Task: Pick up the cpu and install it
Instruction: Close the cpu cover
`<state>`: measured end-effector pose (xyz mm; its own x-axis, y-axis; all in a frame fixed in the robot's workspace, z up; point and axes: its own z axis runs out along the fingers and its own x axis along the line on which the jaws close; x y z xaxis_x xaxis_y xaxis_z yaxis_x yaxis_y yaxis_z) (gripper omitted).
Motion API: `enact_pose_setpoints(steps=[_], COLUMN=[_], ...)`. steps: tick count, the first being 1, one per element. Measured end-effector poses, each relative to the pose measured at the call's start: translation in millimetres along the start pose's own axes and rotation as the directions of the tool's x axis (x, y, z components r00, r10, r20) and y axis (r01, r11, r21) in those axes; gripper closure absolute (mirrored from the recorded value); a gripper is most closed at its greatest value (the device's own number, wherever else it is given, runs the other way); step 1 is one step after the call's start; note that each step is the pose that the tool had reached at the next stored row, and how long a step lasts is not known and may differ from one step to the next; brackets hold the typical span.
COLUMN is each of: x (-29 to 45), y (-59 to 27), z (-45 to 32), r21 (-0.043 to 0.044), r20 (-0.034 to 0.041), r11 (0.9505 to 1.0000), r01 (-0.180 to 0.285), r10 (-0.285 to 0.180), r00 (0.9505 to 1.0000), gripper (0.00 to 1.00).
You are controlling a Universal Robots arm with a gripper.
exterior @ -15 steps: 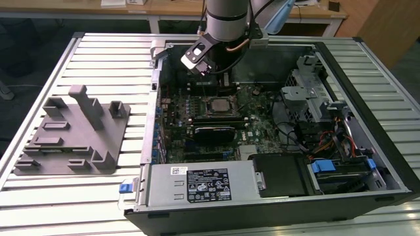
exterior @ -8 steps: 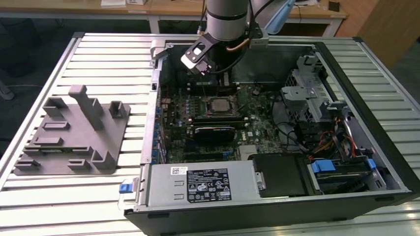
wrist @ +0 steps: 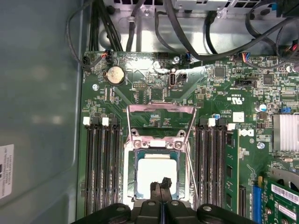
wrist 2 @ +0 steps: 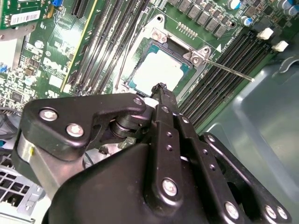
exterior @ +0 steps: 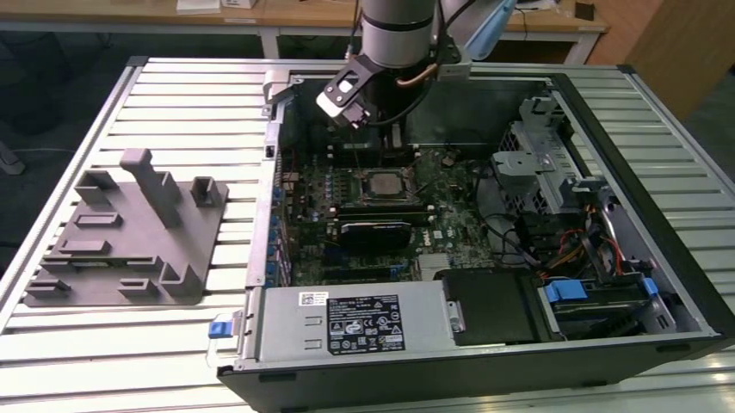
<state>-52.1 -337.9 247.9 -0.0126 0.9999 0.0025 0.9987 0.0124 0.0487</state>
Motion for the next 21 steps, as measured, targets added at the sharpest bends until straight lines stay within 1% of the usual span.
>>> enact_pose_setpoints(steps=[6,14,21], x=[0.0,0.0,0.1], y=[0.4,1.0,1.4], z=[-7.9,-20.7,-29.1], r21=[-0.0001,0.0000,0.0000], r20=[-0.0001,0.0001,0.0000], r11=[1.0000,1.0000,1.0000], r01=[0.000,0.000,0.000], r10=[0.000,0.000,0.000], r00=[1.0000,1.0000,1.0000], gripper=[0.89,0.89,0.89])
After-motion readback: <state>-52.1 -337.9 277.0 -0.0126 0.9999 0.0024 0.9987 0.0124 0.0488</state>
